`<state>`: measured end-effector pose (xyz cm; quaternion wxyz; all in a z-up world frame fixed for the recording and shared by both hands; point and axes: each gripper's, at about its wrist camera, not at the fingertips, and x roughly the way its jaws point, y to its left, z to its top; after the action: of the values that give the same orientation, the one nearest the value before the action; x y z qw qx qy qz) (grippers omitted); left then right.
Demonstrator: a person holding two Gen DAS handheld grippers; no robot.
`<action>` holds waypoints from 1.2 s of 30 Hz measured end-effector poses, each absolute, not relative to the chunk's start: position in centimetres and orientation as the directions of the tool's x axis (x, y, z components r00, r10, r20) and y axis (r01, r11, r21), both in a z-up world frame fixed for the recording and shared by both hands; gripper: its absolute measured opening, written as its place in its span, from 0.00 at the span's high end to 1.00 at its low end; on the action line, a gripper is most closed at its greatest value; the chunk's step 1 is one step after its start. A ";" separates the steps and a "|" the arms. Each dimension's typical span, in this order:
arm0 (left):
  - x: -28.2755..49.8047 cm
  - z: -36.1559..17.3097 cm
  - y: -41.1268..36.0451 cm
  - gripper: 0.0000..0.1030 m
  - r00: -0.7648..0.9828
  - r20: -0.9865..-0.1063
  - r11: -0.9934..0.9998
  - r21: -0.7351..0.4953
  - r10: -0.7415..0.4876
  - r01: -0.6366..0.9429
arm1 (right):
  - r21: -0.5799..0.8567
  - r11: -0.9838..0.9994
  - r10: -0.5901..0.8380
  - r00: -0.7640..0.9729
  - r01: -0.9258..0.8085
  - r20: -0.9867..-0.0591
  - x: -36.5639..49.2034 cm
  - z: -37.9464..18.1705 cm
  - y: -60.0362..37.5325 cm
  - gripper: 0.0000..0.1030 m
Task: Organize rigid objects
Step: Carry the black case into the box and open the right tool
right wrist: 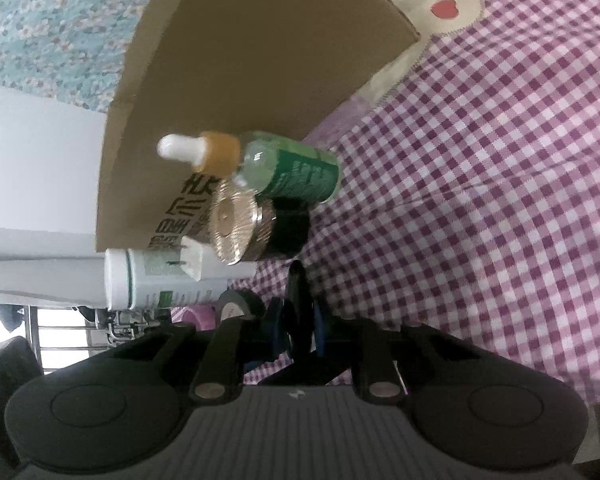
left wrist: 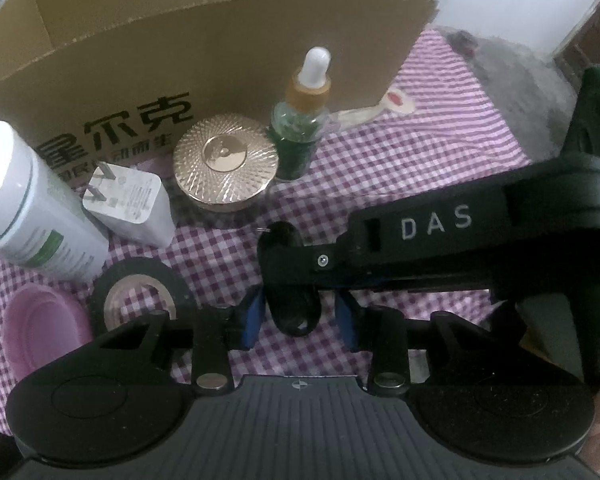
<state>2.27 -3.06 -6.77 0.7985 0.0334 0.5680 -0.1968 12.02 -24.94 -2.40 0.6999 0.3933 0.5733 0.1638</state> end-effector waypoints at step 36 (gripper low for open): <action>16.7 5.9 7.6 0.63 0.467 -0.867 0.985 -0.159 -0.173 0.068 | 0.648 0.762 0.644 0.107 0.003 -0.757 33.9 3.8 -11.1 0.81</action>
<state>16.67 7.56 5.86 0.8550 -0.0509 0.5113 -0.0704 33.86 -11.13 3.77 0.6978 0.2576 0.6276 0.2299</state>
